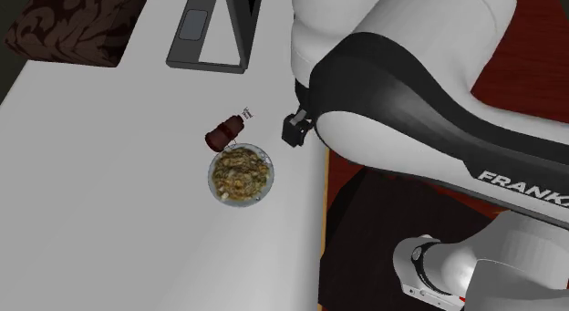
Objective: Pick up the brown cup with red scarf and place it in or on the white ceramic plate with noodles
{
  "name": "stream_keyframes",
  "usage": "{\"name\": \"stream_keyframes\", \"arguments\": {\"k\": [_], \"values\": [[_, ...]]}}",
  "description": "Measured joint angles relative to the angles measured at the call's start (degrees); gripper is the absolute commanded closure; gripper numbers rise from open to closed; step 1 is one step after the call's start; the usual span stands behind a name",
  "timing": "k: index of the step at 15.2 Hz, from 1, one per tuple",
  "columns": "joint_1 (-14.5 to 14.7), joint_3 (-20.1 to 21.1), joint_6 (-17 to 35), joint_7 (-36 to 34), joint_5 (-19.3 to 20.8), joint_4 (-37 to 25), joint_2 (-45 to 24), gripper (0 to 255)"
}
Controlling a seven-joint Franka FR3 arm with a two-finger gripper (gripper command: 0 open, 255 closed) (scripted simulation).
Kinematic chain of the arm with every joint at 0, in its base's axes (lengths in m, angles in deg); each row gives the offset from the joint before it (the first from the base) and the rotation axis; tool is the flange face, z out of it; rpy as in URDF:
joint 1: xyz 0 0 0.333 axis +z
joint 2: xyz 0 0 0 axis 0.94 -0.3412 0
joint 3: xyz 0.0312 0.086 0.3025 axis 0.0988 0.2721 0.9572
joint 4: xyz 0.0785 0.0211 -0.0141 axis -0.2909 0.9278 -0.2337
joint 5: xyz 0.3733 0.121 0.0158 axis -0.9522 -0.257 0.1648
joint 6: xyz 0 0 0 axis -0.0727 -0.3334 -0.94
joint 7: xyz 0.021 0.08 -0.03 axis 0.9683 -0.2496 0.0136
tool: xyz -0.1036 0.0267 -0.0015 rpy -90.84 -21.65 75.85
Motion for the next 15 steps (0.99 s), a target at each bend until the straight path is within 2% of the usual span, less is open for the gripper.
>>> {"name": "stream_keyframes", "arguments": {"k": [5, 14, 15], "values": [[-0.53, -1.85, 3.98, 2.88, -0.90, -6.79, -11.68, 0], [-2.28, -3.59, 4.30, 7.64, -3.98, -24.95, -31.95, 0], [-2.26, -3.52, 4.76, 7.62, -4.15, -25.39, -32.94, 0]]}}
